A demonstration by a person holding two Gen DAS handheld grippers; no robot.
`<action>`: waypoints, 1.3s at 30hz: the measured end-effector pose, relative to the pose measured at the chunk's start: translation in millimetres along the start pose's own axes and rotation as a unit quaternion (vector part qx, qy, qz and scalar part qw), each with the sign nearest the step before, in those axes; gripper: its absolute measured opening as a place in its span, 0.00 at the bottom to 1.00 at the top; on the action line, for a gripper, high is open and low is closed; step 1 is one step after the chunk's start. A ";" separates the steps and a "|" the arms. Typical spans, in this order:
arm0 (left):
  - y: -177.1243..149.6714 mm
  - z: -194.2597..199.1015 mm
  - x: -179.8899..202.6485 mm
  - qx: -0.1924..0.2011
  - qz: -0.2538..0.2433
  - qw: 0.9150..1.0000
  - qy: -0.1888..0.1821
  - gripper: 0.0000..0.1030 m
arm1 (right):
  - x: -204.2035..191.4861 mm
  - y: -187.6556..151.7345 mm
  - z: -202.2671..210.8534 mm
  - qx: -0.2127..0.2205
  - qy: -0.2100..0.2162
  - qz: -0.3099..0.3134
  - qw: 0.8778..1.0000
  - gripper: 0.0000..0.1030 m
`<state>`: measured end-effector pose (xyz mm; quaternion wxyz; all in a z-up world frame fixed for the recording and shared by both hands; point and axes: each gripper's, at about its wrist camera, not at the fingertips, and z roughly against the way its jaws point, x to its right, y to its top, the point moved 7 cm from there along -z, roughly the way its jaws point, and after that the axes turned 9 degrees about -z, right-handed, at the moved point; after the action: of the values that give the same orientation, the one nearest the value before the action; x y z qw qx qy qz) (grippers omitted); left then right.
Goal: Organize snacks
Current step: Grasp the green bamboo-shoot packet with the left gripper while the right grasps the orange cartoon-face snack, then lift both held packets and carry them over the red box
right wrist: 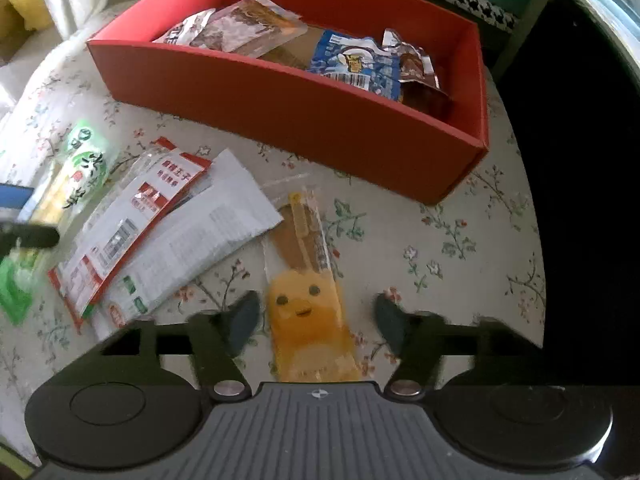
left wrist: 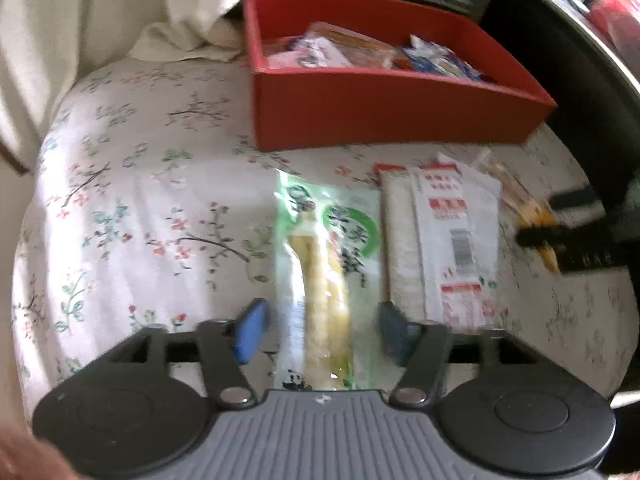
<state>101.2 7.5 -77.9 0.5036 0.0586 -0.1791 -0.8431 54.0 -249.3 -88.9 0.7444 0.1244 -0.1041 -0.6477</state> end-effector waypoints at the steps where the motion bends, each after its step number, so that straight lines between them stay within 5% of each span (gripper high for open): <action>1: -3.3 -2.5 4.2 -0.006 -0.016 1.000 0.011 0.74 | -2.0 -0.6 0.0 0.003 0.000 0.001 1.000 0.64; 4: -5.7 -2.6 8.7 0.001 -0.035 0.998 0.054 0.60 | -6.3 -4.7 2.8 0.008 0.004 0.001 1.000 0.50; 6: -2.8 1.8 2.1 0.008 -0.015 0.999 0.052 0.35 | -7.0 -6.7 5.1 0.007 0.004 -0.007 1.000 0.47; 7: -1.2 3.5 -5.6 0.009 0.005 0.999 0.051 0.32 | -7.8 -8.1 6.3 0.008 0.001 -0.005 1.000 0.46; 14: 0.1 11.5 -25.4 0.020 0.059 0.998 0.023 0.30 | -10.3 -9.6 20.9 0.022 0.022 -0.034 0.999 0.42; 29: 15.8 35.5 -17.5 0.062 0.068 0.996 -0.016 0.30 | 10.7 -10.3 59.9 0.076 0.083 -0.154 0.982 0.40; 33: 18.2 39.2 -14.3 0.068 0.066 0.995 -0.023 0.30 | 14.8 -20.6 62.4 0.071 0.096 -0.178 0.977 0.40; 39: 14.1 32.1 -6.5 0.053 0.047 0.997 -0.018 0.30 | -4.4 -42.0 34.1 0.024 0.054 -0.130 0.990 0.38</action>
<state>107.0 14.9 -43.5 0.5353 0.0613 -0.2350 -0.8090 3.2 -252.1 -70.1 0.6551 0.1894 -0.0623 -0.7288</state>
